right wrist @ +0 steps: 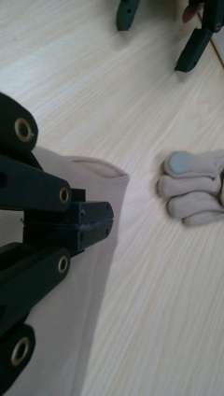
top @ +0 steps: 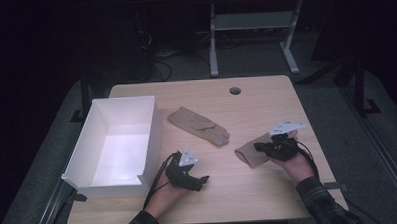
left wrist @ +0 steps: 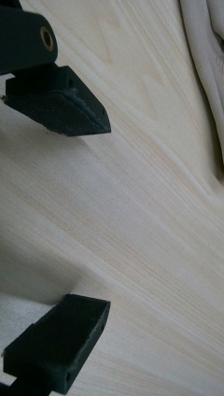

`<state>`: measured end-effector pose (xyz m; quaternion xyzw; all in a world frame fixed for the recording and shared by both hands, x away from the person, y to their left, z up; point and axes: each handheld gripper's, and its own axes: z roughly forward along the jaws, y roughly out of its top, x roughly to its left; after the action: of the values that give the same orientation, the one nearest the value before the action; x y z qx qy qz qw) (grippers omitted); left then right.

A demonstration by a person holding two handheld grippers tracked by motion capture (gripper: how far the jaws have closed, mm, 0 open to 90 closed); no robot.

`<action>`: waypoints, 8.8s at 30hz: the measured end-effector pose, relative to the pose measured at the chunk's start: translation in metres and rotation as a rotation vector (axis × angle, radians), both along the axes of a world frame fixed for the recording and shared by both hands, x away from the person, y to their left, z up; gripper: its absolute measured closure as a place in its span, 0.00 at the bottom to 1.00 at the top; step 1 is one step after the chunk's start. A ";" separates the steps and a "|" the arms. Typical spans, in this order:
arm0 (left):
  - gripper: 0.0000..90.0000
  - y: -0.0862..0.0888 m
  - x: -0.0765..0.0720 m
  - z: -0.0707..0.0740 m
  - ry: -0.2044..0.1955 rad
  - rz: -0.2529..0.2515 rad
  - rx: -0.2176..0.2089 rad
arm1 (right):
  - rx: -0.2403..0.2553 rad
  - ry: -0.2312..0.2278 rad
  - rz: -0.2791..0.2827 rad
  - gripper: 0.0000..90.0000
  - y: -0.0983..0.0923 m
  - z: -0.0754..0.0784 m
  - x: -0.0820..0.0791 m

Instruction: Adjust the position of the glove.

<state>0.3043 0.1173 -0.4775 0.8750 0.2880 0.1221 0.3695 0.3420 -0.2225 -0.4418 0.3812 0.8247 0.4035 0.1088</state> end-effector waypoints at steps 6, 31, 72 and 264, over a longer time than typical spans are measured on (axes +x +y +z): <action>0.14 0.000 0.000 0.000 0.002 -0.001 0.005 | -0.015 0.009 0.025 1.00 0.019 -0.004 0.010; 0.14 0.000 0.000 0.000 0.001 0.000 0.002 | -0.074 0.090 0.076 1.00 0.037 -0.026 0.024; 0.14 0.000 0.000 0.000 0.001 -0.001 0.001 | -0.100 0.117 0.093 1.00 -0.038 -0.017 -0.073; 1.00 -0.011 0.111 0.020 0.049 0.300 0.107 | -0.115 -0.012 -0.317 0.13 -0.092 -0.042 0.001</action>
<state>0.4158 0.1067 -0.4579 0.8433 0.4174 0.1696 0.2930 0.3431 -0.3147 -0.4834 0.4970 0.7754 0.3358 0.1977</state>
